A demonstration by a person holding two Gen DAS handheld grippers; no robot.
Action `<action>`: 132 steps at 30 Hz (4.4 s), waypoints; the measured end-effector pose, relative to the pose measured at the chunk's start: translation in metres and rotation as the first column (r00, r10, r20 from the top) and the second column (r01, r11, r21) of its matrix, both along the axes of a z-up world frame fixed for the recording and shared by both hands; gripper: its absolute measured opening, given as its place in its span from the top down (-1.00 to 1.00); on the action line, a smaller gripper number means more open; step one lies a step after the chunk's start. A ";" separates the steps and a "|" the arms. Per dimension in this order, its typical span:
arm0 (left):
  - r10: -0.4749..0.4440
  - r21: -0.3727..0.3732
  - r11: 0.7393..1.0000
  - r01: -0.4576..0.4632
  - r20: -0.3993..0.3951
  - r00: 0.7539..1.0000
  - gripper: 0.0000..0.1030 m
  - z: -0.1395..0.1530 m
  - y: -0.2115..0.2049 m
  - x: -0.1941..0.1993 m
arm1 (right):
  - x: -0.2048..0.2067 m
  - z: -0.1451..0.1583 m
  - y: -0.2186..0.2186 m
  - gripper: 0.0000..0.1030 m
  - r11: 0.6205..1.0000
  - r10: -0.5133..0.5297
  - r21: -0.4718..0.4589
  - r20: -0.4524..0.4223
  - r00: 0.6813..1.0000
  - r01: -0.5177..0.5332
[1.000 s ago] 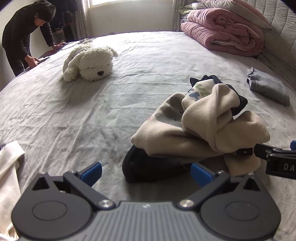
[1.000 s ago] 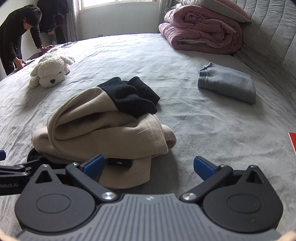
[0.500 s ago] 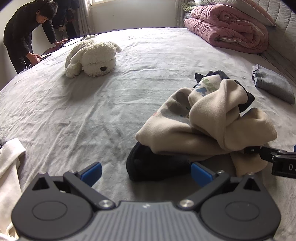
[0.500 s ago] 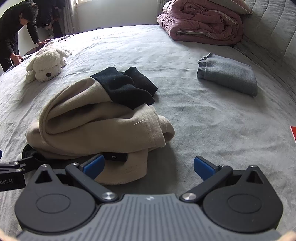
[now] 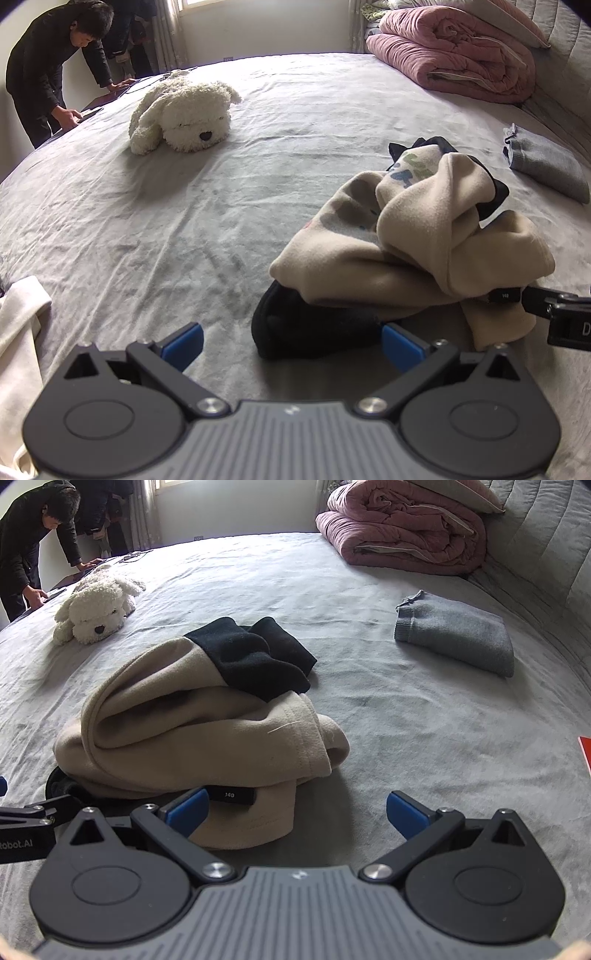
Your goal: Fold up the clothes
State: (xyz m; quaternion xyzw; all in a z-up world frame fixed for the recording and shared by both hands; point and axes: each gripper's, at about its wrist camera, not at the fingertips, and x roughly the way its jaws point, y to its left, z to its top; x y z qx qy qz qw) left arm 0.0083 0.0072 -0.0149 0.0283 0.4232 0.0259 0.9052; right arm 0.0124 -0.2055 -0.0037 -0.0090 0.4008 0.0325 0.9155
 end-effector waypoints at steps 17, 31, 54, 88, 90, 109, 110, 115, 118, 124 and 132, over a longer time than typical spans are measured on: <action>0.005 -0.007 1.000 -0.005 0.011 1.000 -0.99 0.007 0.006 0.000 | 0.004 -0.003 0.004 -1.00 1.000 0.007 -0.003 0.000 1.000 -0.007; 0.016 -0.010 1.000 -0.016 0.015 1.000 -0.99 0.011 0.013 0.004 | 0.010 -0.002 0.008 -1.00 0.999 0.033 -0.017 0.001 0.999 -0.033; -0.021 -0.163 0.986 0.017 -0.028 0.999 -0.99 -0.041 0.021 0.055 | 0.042 -0.049 0.006 -1.00 0.987 0.090 0.140 -0.091 0.992 -0.077; -0.085 -0.231 0.970 0.079 -0.015 0.996 -0.99 -0.002 0.046 0.042 | -0.005 -0.005 0.032 -1.00 0.990 0.099 0.104 0.006 0.995 -0.099; -0.090 -0.224 0.971 0.081 -0.032 0.995 -0.99 -0.001 0.052 0.040 | -0.005 -0.002 0.041 -1.00 0.988 0.116 0.104 0.024 0.993 -0.118; -0.027 -0.286 0.958 0.020 -0.021 0.999 -0.79 -0.008 0.082 0.030 | 0.001 -0.010 0.068 -0.33 0.981 0.141 0.121 0.105 0.984 -0.153; -0.024 -0.286 0.958 0.019 -0.015 1.000 -0.79 -0.008 0.080 0.031 | 0.001 -0.011 0.066 -0.18 0.978 0.145 0.136 0.101 0.984 -0.158; -0.012 -0.300 0.954 0.017 0.019 1.000 -0.66 -0.008 0.067 0.034 | 0.002 -0.010 0.058 0.91 0.958 0.160 0.225 0.092 0.983 -0.178; -0.022 -0.306 0.951 0.036 0.049 0.999 -0.61 -0.007 0.060 0.034 | 0.000 -0.001 0.050 0.91 0.960 0.129 0.236 0.112 0.985 -0.153; -0.003 -0.308 0.951 0.027 0.079 0.997 -0.44 -0.010 0.056 0.033 | -0.001 0.015 0.021 0.91 0.969 0.046 0.232 0.159 0.986 -0.082; 0.020 -0.325 0.946 0.012 0.096 0.995 -0.31 -0.012 0.059 0.035 | 0.010 0.019 -0.027 0.91 0.959 -0.109 0.275 0.149 0.983 0.065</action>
